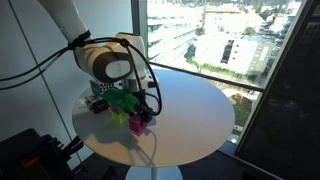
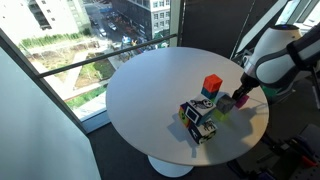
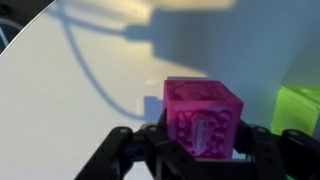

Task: Put the pink block on the table

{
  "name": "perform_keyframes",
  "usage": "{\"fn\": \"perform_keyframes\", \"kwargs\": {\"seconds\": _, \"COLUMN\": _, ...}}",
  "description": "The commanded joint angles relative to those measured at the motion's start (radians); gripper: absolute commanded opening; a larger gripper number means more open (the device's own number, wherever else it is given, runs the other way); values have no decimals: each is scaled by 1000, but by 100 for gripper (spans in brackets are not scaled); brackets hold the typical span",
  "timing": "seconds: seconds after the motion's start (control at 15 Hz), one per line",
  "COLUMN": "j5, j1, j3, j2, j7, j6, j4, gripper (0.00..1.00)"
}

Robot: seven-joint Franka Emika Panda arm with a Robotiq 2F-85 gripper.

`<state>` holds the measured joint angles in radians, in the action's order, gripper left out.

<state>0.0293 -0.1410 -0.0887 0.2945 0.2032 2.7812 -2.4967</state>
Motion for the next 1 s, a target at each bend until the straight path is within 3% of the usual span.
{"fn": "perform_keyframes", "kwargs": {"seconds": 0.0, "j5": -22, "j1": -32, "j3": 25, "j2": 10, "j7": 40, "j6": 10, "j4": 16, "gripper": 81}}
{"fn": "perform_keyframes", "kwargs": {"seconds": 0.13, "j5": -28, "j1": -39, "j3": 31, "j2": 6, "j7": 42, "j6": 3, "j4": 19, "gripper": 99}}
{"fn": "perform_keyframes", "kwargs": {"seconds": 0.2, "j5": -25, "j1": -39, "j3": 29, "j2": 2, "j7": 35, "j6": -3, "j4": 23, "gripper": 100}}
{"fn": "perform_keyframes", "kwargs": {"seconds": 0.93, "j5": 15, "j1": -12, "j3": 2, "j2": -86, "j7": -2, "j6": -115, "j4": 54, "gripper": 100}}
